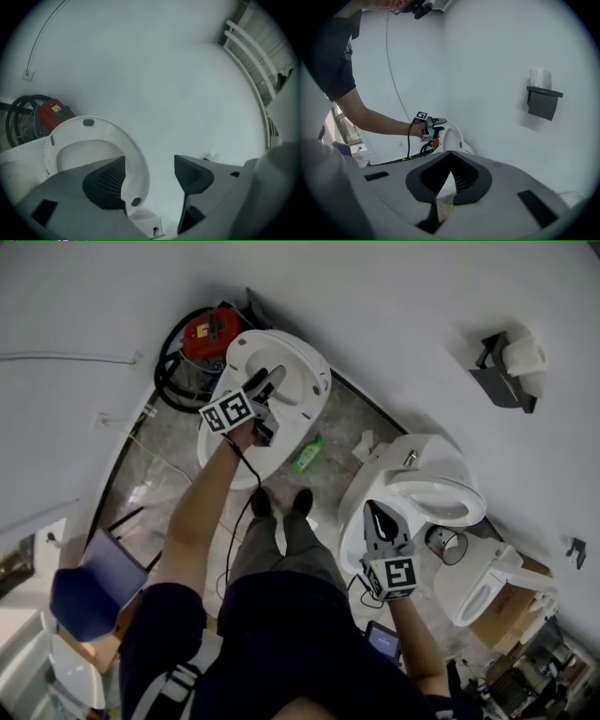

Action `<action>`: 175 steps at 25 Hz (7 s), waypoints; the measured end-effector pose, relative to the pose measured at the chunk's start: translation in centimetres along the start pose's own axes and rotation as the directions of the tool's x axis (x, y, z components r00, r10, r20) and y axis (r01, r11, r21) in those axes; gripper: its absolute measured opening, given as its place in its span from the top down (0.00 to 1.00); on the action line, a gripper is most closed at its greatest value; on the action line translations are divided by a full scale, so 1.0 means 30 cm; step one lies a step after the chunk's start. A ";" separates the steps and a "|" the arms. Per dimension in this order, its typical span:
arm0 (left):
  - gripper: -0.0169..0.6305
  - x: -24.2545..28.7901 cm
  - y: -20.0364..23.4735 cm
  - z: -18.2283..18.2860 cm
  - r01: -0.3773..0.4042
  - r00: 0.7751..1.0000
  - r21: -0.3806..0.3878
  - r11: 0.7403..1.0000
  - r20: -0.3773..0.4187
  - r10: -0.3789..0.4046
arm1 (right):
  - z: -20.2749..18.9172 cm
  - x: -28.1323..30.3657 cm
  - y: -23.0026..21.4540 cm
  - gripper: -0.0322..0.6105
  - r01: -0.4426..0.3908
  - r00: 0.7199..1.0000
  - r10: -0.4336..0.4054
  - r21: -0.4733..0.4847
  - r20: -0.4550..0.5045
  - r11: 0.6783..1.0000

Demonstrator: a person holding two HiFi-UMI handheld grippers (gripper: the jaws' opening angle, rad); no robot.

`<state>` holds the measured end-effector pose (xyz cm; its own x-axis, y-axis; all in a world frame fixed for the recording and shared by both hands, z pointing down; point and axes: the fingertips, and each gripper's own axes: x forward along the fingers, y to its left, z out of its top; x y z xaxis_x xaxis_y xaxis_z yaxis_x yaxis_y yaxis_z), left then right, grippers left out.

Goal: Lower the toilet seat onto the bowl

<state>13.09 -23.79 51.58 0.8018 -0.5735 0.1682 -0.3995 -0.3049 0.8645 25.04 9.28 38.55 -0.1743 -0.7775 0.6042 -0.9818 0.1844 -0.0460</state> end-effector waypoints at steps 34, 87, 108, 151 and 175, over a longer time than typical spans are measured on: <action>0.45 0.273 0.188 -0.013 -0.024 0.993 -0.508 0.861 0.091 0.081 | -0.106 0.054 -0.090 0.92 -0.013 0.998 0.015 0.042 -0.068 0.999; 0.66 0.083 0.169 -0.016 0.011 0.993 -0.429 0.903 0.109 0.040 | -0.109 0.072 -0.035 0.92 -0.064 0.996 0.065 0.016 -0.063 0.998; 0.66 -0.229 0.181 -0.068 0.107 0.982 -0.437 0.893 0.186 -0.027 | -0.132 0.084 0.063 0.92 -0.132 0.988 0.129 -0.025 -0.083 0.991; 0.67 -0.744 0.390 -0.239 0.167 0.956 -0.467 0.869 0.291 -0.028 | -0.144 0.132 0.322 0.92 -0.246 0.962 0.229 -0.110 -0.146 0.963; 0.66 -0.945 0.576 -0.358 0.155 0.945 -0.482 0.863 0.326 0.012 | -0.231 0.181 0.402 0.92 -0.302 0.935 0.259 -0.156 -0.243 0.941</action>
<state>-11.76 -4.63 66.83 0.6080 -0.7938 0.0151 -0.0063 0.0142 0.9999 12.77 11.44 46.79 -0.3991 -0.5328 0.7462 -0.8590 0.5019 -0.1010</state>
